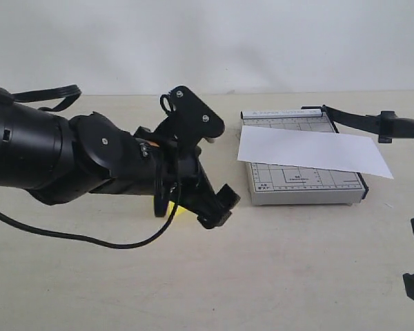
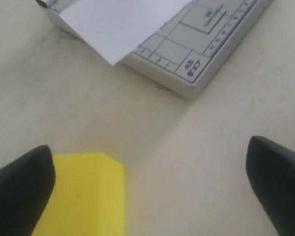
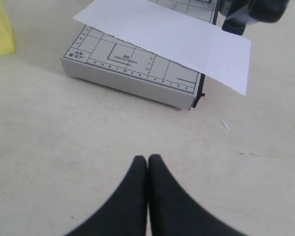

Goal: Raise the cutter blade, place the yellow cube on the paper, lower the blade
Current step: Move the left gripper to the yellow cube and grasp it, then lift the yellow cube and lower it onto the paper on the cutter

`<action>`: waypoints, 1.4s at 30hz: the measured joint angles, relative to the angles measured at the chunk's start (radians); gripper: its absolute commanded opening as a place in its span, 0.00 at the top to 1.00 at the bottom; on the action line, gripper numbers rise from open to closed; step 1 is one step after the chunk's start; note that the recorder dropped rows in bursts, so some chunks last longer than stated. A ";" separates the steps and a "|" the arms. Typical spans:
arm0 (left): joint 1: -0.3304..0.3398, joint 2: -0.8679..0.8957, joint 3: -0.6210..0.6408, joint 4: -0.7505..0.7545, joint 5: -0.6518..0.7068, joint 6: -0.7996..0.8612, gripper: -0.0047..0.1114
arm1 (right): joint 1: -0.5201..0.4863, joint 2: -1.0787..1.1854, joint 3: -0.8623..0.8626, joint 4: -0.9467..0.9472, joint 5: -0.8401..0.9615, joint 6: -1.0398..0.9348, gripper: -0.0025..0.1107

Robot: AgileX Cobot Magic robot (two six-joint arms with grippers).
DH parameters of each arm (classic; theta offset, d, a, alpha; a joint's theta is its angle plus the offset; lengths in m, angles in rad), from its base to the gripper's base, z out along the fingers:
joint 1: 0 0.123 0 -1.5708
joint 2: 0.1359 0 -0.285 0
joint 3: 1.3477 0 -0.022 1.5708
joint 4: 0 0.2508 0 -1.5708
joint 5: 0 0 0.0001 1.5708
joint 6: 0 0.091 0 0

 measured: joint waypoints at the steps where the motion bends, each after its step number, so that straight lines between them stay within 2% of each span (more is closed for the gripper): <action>1: 0.017 0.000 0.007 0.002 0.004 0.007 0.04 | 0.000 0.000 0.000 0.000 0.000 0.000 0.98; 5: 0.109 0.000 0.020 0.020 0.000 0.015 0.04 | 0.000 0.000 0.000 0.000 0.000 0.004 0.98; 9: 0.186 0.026 0.020 0.127 -0.004 0.015 0.04 | 0.000 0.000 0.000 0.000 0.000 0.006 0.98; 16: 0.194 0.099 0.020 0.198 0.001 0.016 0.04 | 0.000 0.000 0.000 0.000 0.000 0.021 0.98; 30: 0.194 0.210 -0.052 0.204 -0.006 0.008 0.06 | 0.000 0.000 0.000 0.000 0.000 0.025 0.98; 32: 0.194 0.210 -0.052 0.204 -0.006 0.008 0.14 | 0.000 0.000 0.000 0.000 0.000 0.026 0.98; 35: 0.194 0.218 -0.054 0.204 -0.006 0.008 0.41 | 0.000 0.000 0.000 0.000 0.000 0.026 0.98; 36: 0.194 0.220 -0.056 0.204 -0.006 0.008 0.56 | 0.000 0.000 0.000 0.000 0.000 0.026 0.98; 38: 0.194 0.222 -0.060 0.204 -0.004 0.008 0.77 | 0.000 0.000 0.000 0.000 0.000 0.026 0.98; 39: 0.194 0.222 -0.060 0.204 -0.004 0.008 0.93 | 0.000 0.000 0.000 0.000 0.000 0.026 0.98; 42: 0.194 0.222 -0.060 0.204 -0.004 0.008 0.92 | 0.000 0.000 0.000 0.000 0.000 0.026 0.98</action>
